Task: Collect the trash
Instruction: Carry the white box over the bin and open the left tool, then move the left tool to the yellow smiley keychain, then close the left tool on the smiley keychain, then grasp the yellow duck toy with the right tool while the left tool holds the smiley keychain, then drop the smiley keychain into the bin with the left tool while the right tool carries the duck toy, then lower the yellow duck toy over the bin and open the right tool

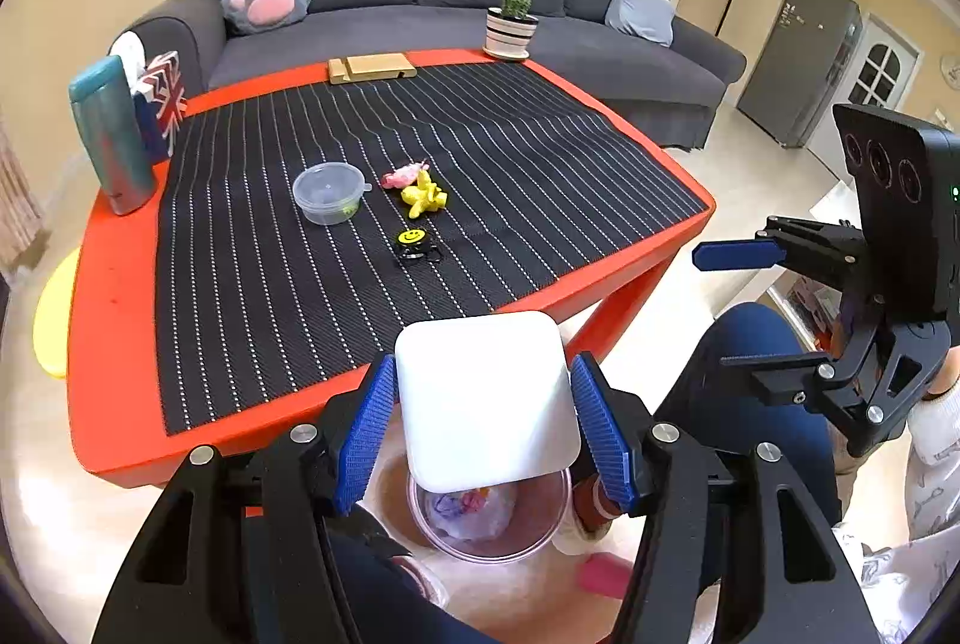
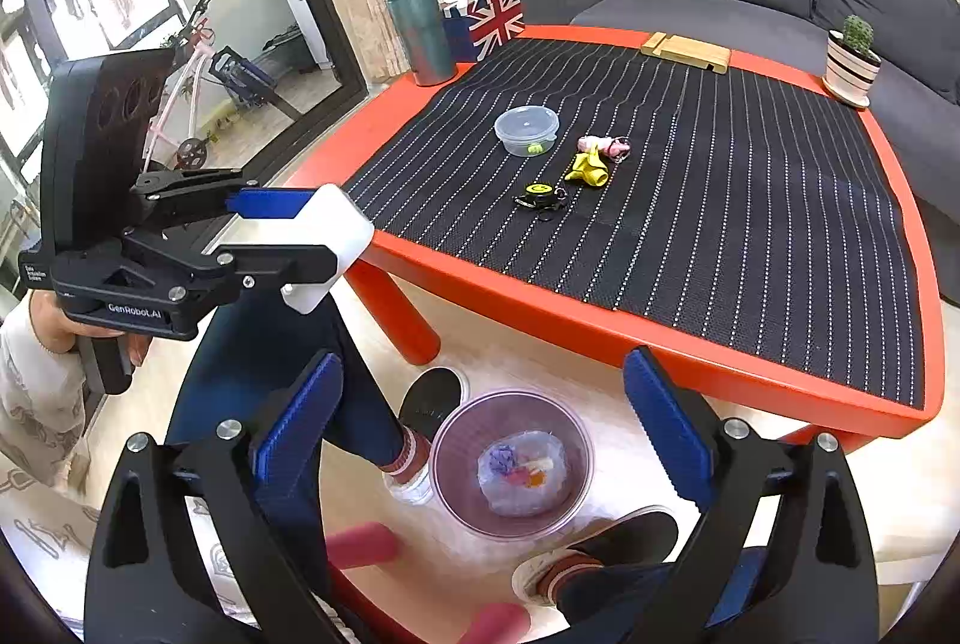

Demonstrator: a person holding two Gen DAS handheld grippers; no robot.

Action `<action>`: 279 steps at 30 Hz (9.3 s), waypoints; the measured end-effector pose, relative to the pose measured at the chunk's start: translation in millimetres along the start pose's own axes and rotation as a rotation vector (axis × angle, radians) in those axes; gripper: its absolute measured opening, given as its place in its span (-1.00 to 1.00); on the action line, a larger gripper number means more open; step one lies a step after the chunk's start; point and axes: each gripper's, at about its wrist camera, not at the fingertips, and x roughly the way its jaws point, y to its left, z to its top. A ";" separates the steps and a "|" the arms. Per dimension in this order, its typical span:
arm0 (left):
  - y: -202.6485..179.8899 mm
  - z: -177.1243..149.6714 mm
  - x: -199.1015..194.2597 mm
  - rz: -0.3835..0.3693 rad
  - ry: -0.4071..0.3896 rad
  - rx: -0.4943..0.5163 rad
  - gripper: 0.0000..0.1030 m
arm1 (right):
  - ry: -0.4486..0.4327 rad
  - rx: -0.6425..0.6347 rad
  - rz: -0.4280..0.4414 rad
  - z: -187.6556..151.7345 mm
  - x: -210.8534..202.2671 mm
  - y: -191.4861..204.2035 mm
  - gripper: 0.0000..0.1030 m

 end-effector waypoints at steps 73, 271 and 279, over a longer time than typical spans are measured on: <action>9.4 28.4 24.5 0.013 -0.004 -0.036 0.85 | -0.048 0.062 -0.072 24.5 -10.2 -34.6 0.88; -28.4 4.3 32.6 -0.057 0.080 0.044 0.75 | 0.008 -0.017 -0.032 11.7 -17.7 -21.0 -0.90; -22.0 6.1 28.3 -0.019 0.062 0.028 0.85 | 0.007 -0.014 -0.029 9.7 -17.8 -20.6 -0.90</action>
